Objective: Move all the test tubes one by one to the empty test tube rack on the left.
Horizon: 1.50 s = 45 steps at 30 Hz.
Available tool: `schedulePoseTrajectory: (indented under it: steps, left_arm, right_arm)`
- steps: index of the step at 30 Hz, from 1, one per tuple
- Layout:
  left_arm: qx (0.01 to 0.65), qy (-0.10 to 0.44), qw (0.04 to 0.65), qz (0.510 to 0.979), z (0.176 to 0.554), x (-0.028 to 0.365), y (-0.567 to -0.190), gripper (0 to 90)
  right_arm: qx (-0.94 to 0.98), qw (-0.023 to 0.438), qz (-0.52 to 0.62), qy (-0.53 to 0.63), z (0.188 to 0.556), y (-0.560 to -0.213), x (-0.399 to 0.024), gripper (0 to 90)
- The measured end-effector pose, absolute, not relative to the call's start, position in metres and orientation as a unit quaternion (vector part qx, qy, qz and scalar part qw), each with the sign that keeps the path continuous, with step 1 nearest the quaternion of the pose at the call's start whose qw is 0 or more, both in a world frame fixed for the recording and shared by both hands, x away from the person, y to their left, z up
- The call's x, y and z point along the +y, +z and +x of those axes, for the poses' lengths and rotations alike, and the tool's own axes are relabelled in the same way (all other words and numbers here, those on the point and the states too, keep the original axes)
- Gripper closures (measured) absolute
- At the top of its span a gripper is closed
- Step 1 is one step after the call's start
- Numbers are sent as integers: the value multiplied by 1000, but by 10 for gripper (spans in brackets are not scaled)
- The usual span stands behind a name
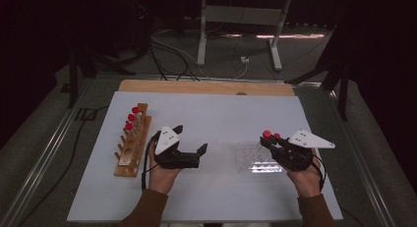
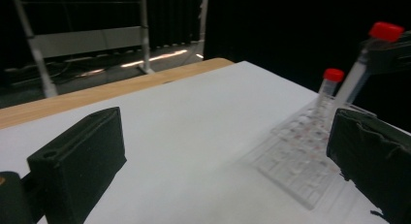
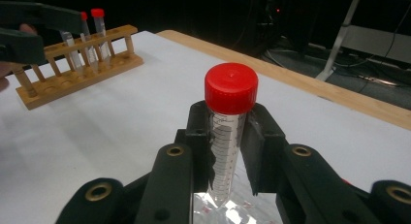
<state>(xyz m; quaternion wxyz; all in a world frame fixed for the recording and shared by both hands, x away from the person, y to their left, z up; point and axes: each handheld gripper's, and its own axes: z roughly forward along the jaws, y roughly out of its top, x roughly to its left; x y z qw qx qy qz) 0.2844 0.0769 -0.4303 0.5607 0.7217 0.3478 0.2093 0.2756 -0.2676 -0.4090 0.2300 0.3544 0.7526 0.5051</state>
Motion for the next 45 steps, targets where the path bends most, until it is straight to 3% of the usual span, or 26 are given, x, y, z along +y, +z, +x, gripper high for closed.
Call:
schedulePoseTrajectory:
  steps: [18,25,28,31,40,42,45]
  left_arm:
    - [288,175,540,771,284,-8,-444,32]
    - [278,188,534,776,280,-32,-446,95]
    - [277,196,535,773,280,-39,-446,180]
    - [273,197,535,775,281,-42,-446,351]
    - [252,185,546,777,281,-47,-446,685]
    - [250,183,546,779,281,-47,-447,746]
    - [249,179,546,779,281,-46,-447,759]
  right_arm:
    - [757,214,350,508,274,-411,-248,741]
    - [758,210,347,511,273,-410,-245,740]
    - [759,208,344,512,272,-410,-243,740]
    - [759,208,343,513,272,-410,-243,740]
    - [764,200,338,512,272,-410,-240,740]
    - [764,199,338,512,272,-411,-240,740]
    - [765,197,337,512,272,-411,-241,739]
